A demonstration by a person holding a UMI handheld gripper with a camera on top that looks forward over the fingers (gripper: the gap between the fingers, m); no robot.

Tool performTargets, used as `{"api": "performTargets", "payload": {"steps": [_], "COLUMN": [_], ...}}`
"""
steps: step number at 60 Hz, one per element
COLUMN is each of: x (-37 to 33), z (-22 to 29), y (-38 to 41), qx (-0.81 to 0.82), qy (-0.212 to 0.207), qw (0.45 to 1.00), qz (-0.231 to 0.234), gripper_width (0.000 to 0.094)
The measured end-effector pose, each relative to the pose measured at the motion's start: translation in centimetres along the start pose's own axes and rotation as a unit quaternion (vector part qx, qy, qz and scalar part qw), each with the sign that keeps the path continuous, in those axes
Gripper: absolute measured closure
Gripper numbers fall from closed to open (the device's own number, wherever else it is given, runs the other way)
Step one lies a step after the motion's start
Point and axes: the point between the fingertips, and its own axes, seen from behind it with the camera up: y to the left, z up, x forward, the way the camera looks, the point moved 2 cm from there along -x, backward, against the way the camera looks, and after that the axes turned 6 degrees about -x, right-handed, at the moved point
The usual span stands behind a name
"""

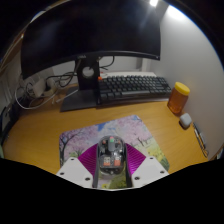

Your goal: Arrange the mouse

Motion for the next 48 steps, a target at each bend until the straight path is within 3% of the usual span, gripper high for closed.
{"api": "performTargets", "payload": {"steps": [11,17,29,48], "x": [0.2,-1.3,-9.8,-19.3], "z": [-0.5,0.4,2.9,2.6], "y": [-0.1,-0.1,5.8,14.3], "qx": [-0.01,0.001,-0.022,-0.046], "qy": [-0.006,-0.007,-0.006,0.016], "qw": [1.0,1.0,0.999,0.997], "qz": [0.0,-0.008,0.023,0.057], "gripper_width": [0.0435,0.0078,0.0083,0.0091]}}
